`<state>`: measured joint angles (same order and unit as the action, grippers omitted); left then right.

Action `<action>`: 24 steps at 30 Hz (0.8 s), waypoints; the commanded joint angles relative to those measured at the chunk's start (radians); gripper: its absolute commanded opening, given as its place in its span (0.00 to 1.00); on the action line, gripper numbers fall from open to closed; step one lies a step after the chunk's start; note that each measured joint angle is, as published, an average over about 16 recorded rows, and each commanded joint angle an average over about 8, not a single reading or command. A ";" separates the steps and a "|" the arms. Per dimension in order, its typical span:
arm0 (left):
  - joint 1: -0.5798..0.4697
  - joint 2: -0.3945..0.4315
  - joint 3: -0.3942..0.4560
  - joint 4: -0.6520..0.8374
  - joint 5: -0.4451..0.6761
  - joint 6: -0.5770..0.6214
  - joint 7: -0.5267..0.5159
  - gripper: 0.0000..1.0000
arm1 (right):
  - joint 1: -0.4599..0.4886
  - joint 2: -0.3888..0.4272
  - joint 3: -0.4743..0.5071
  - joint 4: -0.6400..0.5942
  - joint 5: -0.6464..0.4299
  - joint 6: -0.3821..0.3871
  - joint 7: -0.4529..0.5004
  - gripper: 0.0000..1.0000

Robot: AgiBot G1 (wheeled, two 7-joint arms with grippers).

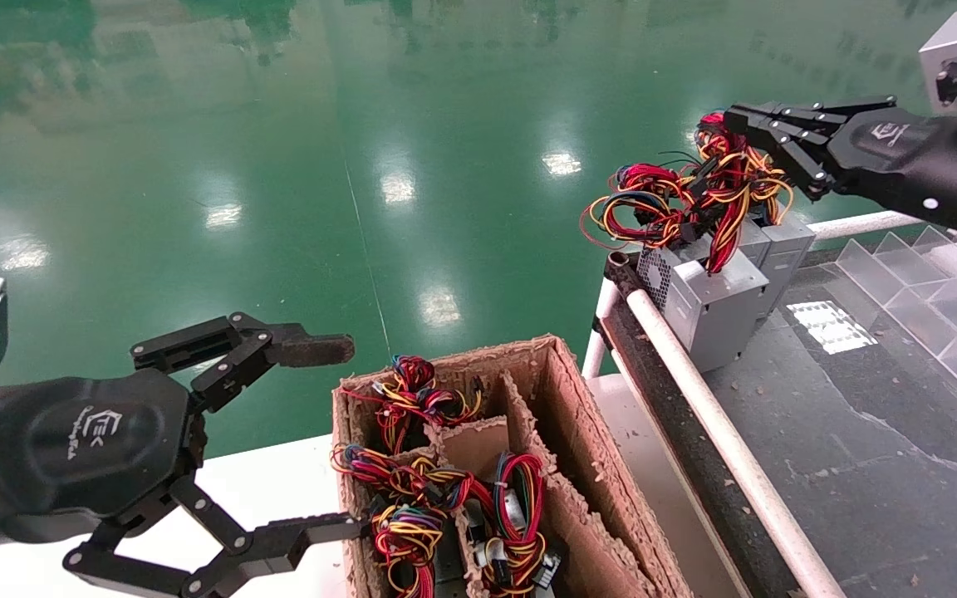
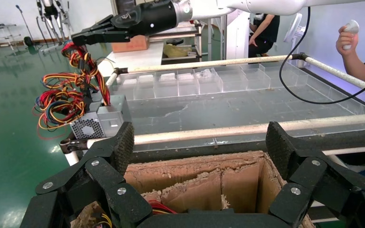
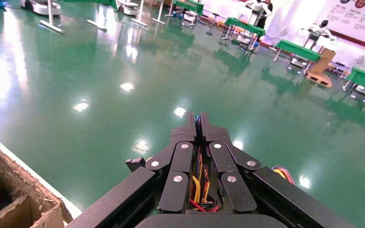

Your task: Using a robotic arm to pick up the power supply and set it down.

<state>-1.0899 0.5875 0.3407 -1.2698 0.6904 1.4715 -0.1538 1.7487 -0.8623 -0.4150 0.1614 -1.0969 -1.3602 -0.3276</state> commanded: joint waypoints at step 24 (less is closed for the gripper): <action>0.000 0.000 0.000 0.000 0.000 0.000 0.000 1.00 | 0.033 -0.020 -0.010 -0.127 -0.015 -0.016 -0.045 1.00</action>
<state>-1.0900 0.5874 0.3412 -1.2698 0.6901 1.4713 -0.1536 1.7811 -0.8818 -0.4258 0.0355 -1.1128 -1.3782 -0.3721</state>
